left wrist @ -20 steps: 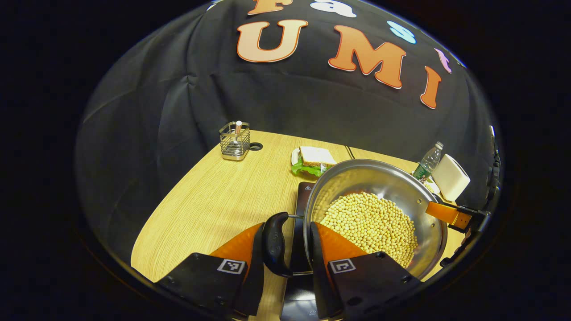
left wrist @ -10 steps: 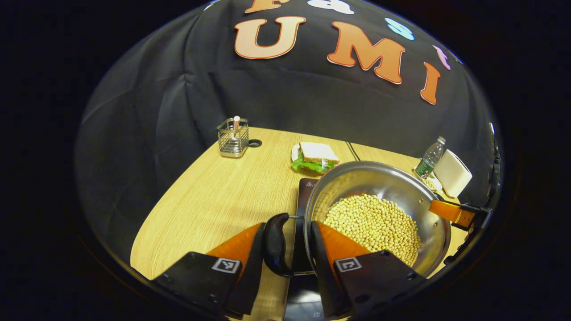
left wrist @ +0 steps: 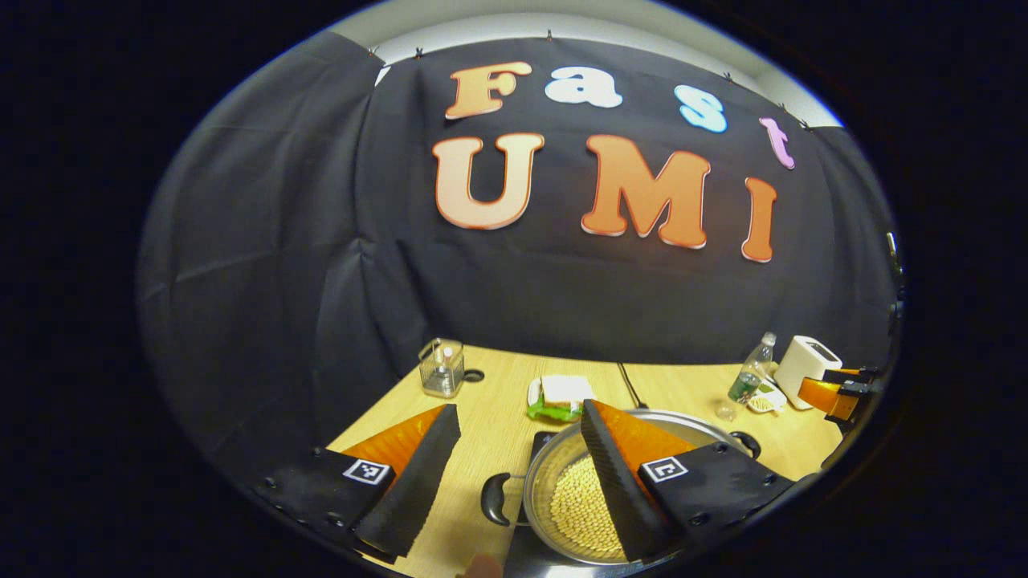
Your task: First push the handle of the pot to place it horizontally, then grasp the pot with both hands and set it on the induction cooktop.
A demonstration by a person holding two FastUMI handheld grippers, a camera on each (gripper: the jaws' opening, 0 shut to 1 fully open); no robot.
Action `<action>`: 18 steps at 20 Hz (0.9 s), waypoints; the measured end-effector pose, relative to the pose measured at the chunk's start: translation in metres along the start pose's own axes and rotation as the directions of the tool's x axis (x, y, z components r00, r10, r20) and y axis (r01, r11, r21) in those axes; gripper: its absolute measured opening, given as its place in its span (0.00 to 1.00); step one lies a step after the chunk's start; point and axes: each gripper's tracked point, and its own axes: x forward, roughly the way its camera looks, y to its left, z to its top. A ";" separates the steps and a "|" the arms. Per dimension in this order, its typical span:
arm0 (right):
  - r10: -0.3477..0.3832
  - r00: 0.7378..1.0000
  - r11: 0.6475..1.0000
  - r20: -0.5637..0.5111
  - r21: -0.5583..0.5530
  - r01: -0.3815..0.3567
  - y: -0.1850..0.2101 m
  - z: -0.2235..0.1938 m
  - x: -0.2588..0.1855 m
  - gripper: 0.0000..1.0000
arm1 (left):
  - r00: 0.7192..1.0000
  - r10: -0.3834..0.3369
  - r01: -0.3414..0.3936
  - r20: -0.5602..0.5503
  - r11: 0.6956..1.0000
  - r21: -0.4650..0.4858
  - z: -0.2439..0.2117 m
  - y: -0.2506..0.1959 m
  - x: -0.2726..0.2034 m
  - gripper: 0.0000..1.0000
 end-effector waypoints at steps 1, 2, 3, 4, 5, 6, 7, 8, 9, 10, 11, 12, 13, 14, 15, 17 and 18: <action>-0.011 0.999 1.000 0.035 -0.015 0.011 -0.008 0.016 -0.008 0.94 | 0.999 -0.002 0.002 0.038 1.000 0.002 0.018 -0.003 -0.006 0.98; -0.018 0.998 0.999 0.061 -0.029 0.020 -0.017 0.030 -0.016 0.94 | 0.997 -0.005 0.005 0.074 1.000 0.003 0.039 -0.007 -0.014 0.98; -0.029 0.996 0.999 0.085 -0.040 0.032 -0.025 0.041 -0.027 0.94 | 0.994 -0.002 0.001 0.108 1.000 0.006 0.056 -0.009 -0.021 0.98; -0.037 0.993 0.998 0.109 -0.050 0.043 -0.034 0.053 -0.036 0.94 | 0.990 0.006 -0.009 0.144 1.000 0.017 0.072 -0.004 -0.029 0.96; -0.045 0.990 0.997 0.133 -0.056 0.053 -0.042 0.064 -0.045 0.94 | 0.983 0.017 -0.023 0.181 0.999 0.034 0.087 -0.003 -0.038 0.98; -0.049 0.987 0.996 0.156 -0.059 0.059 -0.049 0.075 -0.056 0.93 | 0.975 0.029 -0.041 0.221 0.998 0.047 0.101 -0.002 -0.048 0.98; -0.059 0.982 0.995 0.177 -0.063 0.071 -0.058 0.083 -0.066 0.93 | 0.967 0.040 -0.054 0.252 0.997 0.047 0.113 -0.003 -0.057 0.98; -0.072 0.978 0.994 0.197 -0.068 0.087 -0.067 0.091 -0.076 0.93 | 0.963 0.034 -0.045 0.269 0.998 0.037 0.123 -0.009 -0.064 0.98; -0.085 0.973 0.992 0.217 -0.071 0.102 -0.075 0.098 -0.086 0.93 | 0.961 0.018 -0.026 0.276 0.999 0.024 0.130 -0.015 -0.072 0.99; -0.095 0.968 0.991 0.232 -0.068 0.114 -0.083 0.104 -0.095 0.93 | 0.959 0.009 -0.015 0.284 1.000 0.017 0.134 -0.018 -0.083 0.98; -0.101 0.965 0.991 0.243 -0.060 0.119 -0.091 0.109 -0.105 0.93 | 0.955 0.008 -0.015 0.296 1.000 0.022 0.140 -0.019 -0.093 0.99; -0.099 0.962 0.992 0.253 -0.049 0.115 -0.096 0.113 -0.114 0.93 | 0.946 0.003 -0.015 0.323 0.999 0.033 0.151 -0.021 -0.102 0.98; -0.099 0.960 0.993 0.262 -0.033 0.111 -0.101 0.116 -0.122 0.93 | 0.936 0.007 -0.023 0.352 0.999 0.039 0.160 -0.022 -0.111 0.97; -0.109 0.957 0.993 0.269 -0.018 0.119 -0.109 0.118 -0.129 0.93 | 0.928 0.009 -0.029 0.373 0.998 0.047 0.166 -0.024 -0.121 0.98; -0.127 0.952 0.991 0.277 -0.010 0.135 -0.119 0.121 -0.134 0.93 | 0.922 0.006 -0.028 0.388 0.998 0.052 0.170 -0.028 -0.130 0.98; -0.156 0.944 0.986 0.292 -0.008 0.165 -0.136 0.123 -0.145 0.93 | 0.916 -0.014 -0.005 0.402 0.999 0.046 0.173 -0.034 -0.147 0.98; -0.159 0.942 0.986 0.296 -0.008 0.169 -0.141 0.123 -0.149 0.93 | 0.917 -0.022 0.009 0.398 0.999 0.033 0.173 -0.038 -0.151 0.97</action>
